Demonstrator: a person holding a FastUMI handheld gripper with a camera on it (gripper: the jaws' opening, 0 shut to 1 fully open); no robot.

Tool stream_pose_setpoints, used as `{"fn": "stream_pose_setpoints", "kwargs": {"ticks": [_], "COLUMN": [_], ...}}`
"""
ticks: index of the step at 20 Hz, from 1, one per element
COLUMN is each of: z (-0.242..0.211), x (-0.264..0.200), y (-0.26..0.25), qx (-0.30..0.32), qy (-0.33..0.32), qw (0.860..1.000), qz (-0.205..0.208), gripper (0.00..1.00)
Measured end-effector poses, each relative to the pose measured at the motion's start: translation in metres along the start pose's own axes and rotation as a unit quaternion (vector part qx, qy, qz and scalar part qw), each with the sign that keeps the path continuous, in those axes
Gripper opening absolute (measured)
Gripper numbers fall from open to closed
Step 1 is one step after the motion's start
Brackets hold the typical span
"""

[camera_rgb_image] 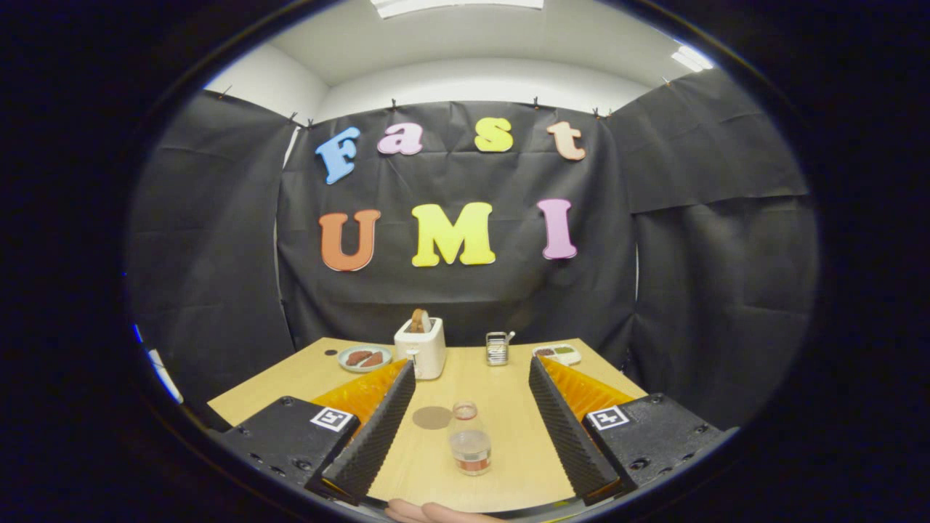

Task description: Take the bottle from table, then pour the juice into the cup, finally place the bottle on the coaster

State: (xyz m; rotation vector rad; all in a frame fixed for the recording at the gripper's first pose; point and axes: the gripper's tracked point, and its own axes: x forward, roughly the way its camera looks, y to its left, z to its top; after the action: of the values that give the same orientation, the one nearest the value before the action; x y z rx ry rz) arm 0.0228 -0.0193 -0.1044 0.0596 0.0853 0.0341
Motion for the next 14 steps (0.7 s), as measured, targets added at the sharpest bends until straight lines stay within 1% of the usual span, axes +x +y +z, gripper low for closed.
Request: {"fn": "stream_pose_setpoints", "kwargs": {"ticks": [5,9,11,14], "z": [-0.031,-0.059,-0.071,-0.088], "x": [0.021,0.035,0.042,0.047], "y": [-0.004,-0.009,-0.014,-0.008], "qx": [-0.013,-0.004,-0.014,-0.021], "qy": [-0.008,-0.006,-0.007,-0.009], "qw": [1.000,1.000,1.000,1.000], "qz": [-0.004,-0.004,-0.014,-0.010], "gripper": [1.00,1.00,1.00,1.00]}}
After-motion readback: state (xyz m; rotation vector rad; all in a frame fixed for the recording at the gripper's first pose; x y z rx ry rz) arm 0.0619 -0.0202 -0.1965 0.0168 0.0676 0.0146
